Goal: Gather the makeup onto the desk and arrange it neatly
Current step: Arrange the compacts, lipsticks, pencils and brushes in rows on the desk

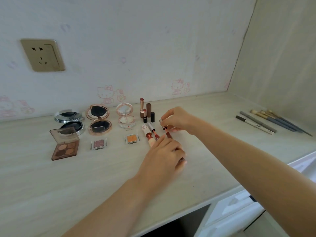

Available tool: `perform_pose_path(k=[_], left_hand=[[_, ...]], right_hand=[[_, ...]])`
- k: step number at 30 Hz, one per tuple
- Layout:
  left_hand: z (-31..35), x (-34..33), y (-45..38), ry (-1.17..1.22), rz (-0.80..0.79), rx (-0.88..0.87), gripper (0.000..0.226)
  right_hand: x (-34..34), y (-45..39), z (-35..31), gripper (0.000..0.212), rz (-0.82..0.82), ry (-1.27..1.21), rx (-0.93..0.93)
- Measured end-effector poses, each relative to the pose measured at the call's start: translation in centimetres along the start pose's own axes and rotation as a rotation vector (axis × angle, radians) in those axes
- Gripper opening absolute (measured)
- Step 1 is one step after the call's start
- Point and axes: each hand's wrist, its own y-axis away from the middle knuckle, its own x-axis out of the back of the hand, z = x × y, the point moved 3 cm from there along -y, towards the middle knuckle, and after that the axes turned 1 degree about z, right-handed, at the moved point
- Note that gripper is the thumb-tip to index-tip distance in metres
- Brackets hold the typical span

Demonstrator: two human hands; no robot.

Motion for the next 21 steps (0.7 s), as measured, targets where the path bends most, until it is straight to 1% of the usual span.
perform_pose_path(k=[4, 8, 13, 17, 21], left_hand=[[-0.2, 0.0, 0.0, 0.022, -0.009, 0.035, 0.016], [-0.4, 0.0, 0.0, 0.041, -0.012, 0.040, 0.017], [-0.5, 0.3, 0.1, 0.051, -0.006, 0.045, 0.014], [-0.7, 0.4, 0.1, 0.048, -0.009, 0.060, 0.011], [-0.7, 0.4, 0.1, 0.045, -0.005, 0.046, 0.017]], right_hand=[[-0.5, -0.8, -0.1, 0.014, 0.019, 0.130, 0.046], [-0.7, -1.3, -0.2, 0.013, 0.022, 0.142, 0.062], [-1.2, -1.6, -0.5, 0.017, 0.016, 0.198, 0.069], [-1.6, -1.7, -0.6, 0.017, 0.012, 0.237, 0.107], [-1.6, -1.6, -0.4, 0.021, 0.028, 0.245, 0.137]])
